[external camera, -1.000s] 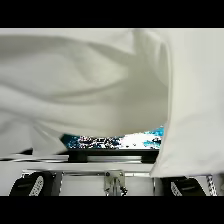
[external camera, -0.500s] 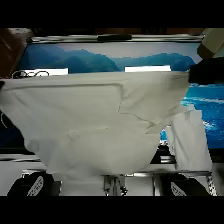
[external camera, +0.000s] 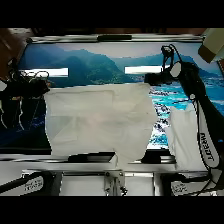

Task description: Fold the shirts.

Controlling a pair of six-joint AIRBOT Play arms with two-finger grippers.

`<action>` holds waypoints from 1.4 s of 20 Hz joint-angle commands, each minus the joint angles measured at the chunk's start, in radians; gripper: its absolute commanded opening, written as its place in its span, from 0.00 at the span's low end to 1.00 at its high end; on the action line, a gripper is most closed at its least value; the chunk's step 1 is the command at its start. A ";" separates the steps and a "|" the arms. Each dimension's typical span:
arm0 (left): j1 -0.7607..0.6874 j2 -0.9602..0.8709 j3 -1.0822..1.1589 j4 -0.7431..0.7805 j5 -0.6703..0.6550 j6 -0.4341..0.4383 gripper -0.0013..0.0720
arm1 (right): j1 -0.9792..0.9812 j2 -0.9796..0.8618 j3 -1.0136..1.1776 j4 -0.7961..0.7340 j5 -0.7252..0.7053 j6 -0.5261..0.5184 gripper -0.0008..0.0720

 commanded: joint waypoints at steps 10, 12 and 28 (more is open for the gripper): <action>-0.036 -0.217 0.062 0.000 -0.056 0.166 0.05 | 0.000 -0.100 -0.005 0.034 0.034 0.014 0.10; -0.028 -0.200 0.070 0.074 -0.216 0.166 0.05 | 0.000 -0.077 -0.005 -0.021 0.141 0.008 0.10; -0.029 -0.189 -0.001 0.183 -0.552 0.084 0.15 | 0.000 -0.058 -0.126 -0.009 0.439 0.128 0.32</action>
